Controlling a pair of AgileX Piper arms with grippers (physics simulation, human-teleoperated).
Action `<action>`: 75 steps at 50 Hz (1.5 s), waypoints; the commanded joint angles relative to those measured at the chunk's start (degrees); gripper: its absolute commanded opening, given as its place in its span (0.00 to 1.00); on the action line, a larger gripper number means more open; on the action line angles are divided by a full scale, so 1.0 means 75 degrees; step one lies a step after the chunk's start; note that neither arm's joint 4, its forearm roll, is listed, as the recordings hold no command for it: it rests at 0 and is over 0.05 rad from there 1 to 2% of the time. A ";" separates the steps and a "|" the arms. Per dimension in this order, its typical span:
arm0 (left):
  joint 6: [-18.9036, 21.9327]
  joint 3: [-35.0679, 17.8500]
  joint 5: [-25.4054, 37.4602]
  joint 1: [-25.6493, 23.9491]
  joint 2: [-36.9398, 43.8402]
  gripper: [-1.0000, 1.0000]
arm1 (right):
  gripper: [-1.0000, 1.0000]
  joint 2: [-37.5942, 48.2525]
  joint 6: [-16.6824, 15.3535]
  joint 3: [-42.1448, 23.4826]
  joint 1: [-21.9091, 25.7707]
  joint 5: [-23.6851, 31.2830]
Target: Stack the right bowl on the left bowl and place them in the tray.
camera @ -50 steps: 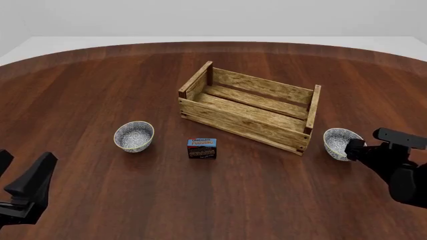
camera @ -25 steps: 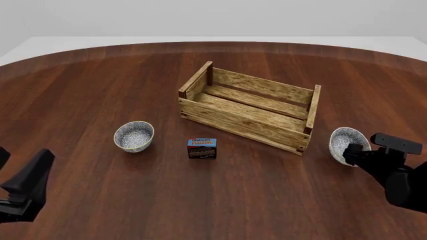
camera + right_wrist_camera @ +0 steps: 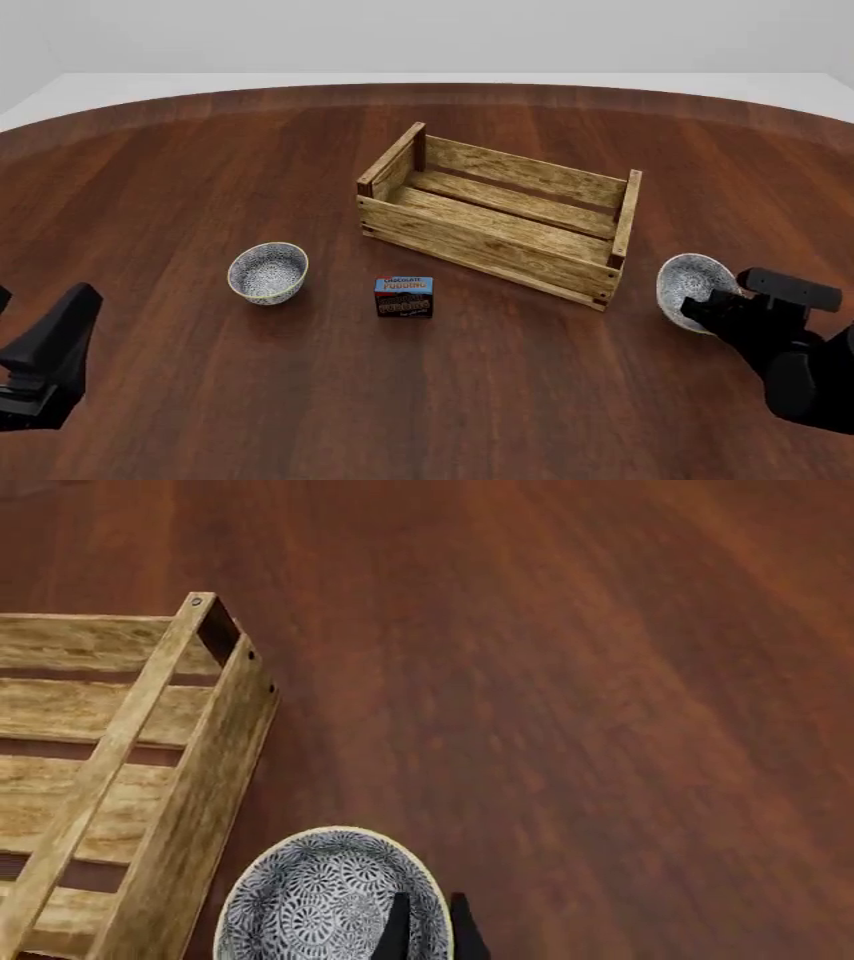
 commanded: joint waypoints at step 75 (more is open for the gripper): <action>0.0141 -0.1455 0.1284 0.0539 -0.0878 1.00 | 0.00 -0.5015 0.2874 -0.2161 0.5430 0.4413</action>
